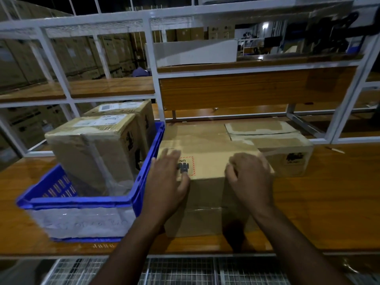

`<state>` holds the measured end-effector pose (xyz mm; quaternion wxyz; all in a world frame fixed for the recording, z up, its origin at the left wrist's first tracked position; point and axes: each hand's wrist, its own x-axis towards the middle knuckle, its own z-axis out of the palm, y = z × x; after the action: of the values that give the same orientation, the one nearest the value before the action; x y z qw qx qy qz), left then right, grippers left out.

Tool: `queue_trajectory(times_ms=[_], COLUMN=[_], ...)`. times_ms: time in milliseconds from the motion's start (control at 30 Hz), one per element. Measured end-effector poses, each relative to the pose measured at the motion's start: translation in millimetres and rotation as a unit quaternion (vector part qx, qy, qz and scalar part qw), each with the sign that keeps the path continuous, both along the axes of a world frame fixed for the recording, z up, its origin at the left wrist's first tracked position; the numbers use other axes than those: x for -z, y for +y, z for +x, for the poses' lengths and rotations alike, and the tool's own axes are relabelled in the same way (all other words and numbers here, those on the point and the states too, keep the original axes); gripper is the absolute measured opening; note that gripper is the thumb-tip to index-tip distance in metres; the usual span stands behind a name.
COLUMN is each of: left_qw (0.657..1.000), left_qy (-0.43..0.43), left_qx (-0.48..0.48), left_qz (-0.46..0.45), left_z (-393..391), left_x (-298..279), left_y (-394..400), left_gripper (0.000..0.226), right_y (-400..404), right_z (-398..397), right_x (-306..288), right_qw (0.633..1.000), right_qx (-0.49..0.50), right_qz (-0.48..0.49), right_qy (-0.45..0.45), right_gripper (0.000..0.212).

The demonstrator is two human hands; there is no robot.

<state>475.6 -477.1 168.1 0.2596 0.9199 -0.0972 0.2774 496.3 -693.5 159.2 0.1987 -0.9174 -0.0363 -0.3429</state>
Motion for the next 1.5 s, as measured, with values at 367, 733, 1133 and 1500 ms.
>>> queue_trajectory(times_ms=[367,733,1133,1500], left_qw=[0.989,0.982,0.951,0.967], left_qy=[0.081,0.134,0.266,0.237], left_qx=[0.04,0.12,-0.027,-0.066], left_qz=[0.115,0.052,0.154,-0.067], left_z=[16,50,79,52], left_x=[-24,-31,-30,-13], left_y=[-11,-14,12,30], left_gripper=[0.043,0.029,0.073,0.113], right_y=[28,37,-1,-7], right_z=[24,53,74,45], right_x=[-25,-43,-40,-35], right_qw=[0.994,0.976,0.959,0.967], right_qx=[-0.047,-0.125,-0.023,0.107], right_qz=[-0.04,-0.051,-0.115,0.008], right_qy=[0.093,0.169,0.257,0.23], right_gripper=[0.022,0.022,0.058,0.08])
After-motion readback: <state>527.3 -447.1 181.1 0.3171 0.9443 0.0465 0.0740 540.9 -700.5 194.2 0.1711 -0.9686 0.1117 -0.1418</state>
